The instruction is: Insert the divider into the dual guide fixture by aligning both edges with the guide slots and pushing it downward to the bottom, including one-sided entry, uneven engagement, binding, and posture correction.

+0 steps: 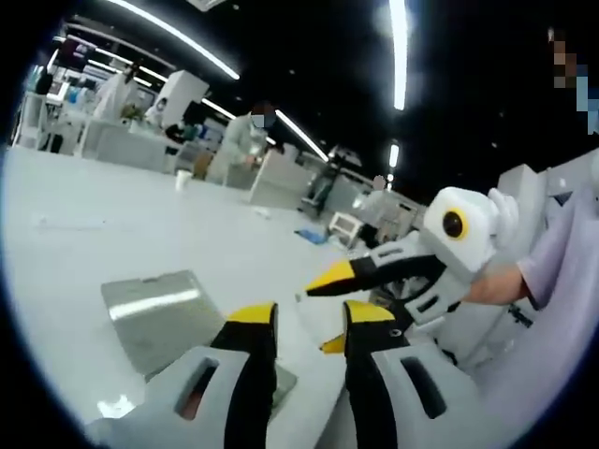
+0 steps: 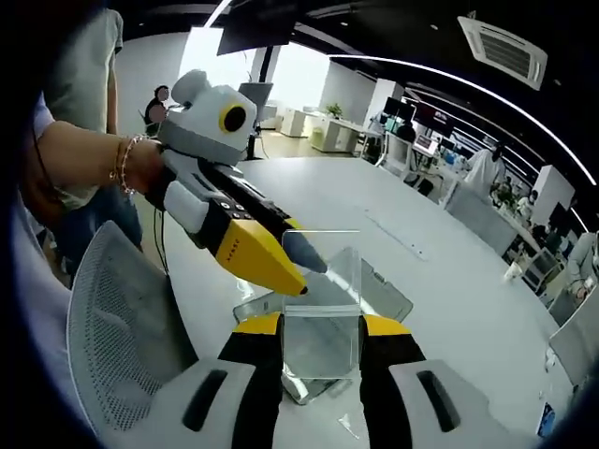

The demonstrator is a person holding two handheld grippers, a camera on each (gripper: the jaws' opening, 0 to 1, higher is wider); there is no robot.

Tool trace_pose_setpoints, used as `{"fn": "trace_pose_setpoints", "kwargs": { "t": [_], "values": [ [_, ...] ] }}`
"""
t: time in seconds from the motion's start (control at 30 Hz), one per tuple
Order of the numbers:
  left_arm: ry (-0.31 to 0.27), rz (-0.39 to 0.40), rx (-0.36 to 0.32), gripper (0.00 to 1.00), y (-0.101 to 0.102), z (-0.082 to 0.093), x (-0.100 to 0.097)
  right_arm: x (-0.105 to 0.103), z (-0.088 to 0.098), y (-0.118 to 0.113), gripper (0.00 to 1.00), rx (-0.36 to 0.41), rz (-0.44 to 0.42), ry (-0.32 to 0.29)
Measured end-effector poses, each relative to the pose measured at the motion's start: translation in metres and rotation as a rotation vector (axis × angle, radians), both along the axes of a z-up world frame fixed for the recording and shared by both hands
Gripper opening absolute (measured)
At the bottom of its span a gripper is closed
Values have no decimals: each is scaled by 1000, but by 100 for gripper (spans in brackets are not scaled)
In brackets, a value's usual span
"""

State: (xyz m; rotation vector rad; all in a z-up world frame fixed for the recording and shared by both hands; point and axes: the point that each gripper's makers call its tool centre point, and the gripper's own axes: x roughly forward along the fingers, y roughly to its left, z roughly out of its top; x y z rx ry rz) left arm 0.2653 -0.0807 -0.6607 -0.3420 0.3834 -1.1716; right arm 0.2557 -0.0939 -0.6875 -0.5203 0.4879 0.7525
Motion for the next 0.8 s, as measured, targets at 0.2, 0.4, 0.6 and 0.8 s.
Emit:
{"fn": "trace_pose_setpoints", "kwargs": {
  "t": [0.2,0.4,0.6,0.8],
  "values": [
    [16,-4,21,12,2,-6,0,-2,-1,3,27,-26,23,-21],
    [29,0,19,11,2,-7,0,-3,-4,7,27,-50,44,-33],
    [71,-7,22,6,2,-10,-3,-4,-4,9,27,-96,71,-75],
    [128,-4,29,1,4,-14,-4,-7,-5,12,27,-108,90,-82]
  ]
}}
